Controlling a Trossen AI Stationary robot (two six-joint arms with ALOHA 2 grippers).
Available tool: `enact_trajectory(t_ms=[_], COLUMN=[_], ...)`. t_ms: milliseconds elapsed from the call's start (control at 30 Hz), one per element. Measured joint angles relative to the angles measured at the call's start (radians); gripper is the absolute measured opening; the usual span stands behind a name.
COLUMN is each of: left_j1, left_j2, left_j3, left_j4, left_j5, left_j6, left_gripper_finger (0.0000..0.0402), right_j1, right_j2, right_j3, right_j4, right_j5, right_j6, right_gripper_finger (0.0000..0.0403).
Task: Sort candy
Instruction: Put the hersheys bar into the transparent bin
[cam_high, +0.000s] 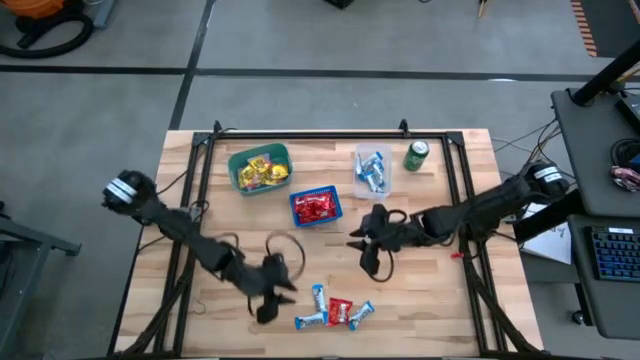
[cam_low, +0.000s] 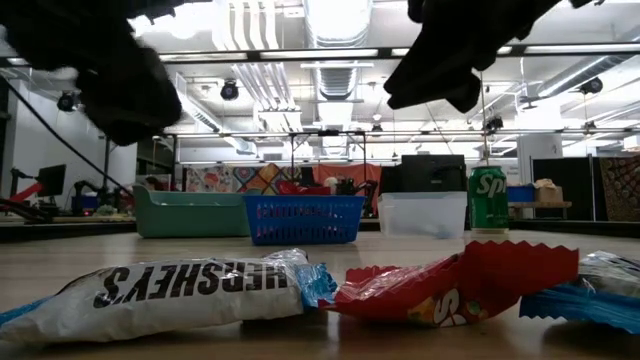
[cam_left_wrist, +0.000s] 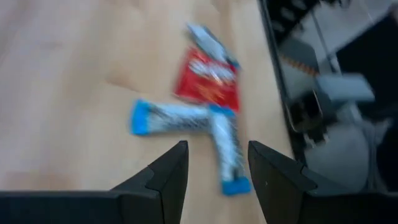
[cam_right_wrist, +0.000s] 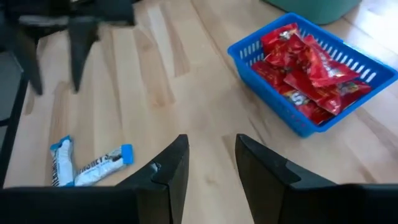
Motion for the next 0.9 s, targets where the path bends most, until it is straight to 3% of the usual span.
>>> enact_trajectory(t_ms=[133, 367, 900], left_j1=[-0.07, -0.118, -0.137], left_j2=[0.133, 0.313, 0.456], left_j3=[0.114, 0.305, 0.406], left_j4=[-0.065, -0.223, -0.231], left_j5=[-0.02, -0.16, -0.166], left_j6=[0.003, 0.002, -0.034], left_gripper_finger=[0.015, 0.015, 0.015], right_j1=[0.041, 0.087, 0.177], right_j2=[0.002, 0.002, 0.003], right_j3=[0.0, 0.0, 0.0], right_j4=[0.002, 0.01, 0.019], right_j5=[0.009, 0.011, 0.03], right_j6=[0.016, 0.058, 0.155], right_gripper_finger=[0.0122, 0.0123, 0.0121])
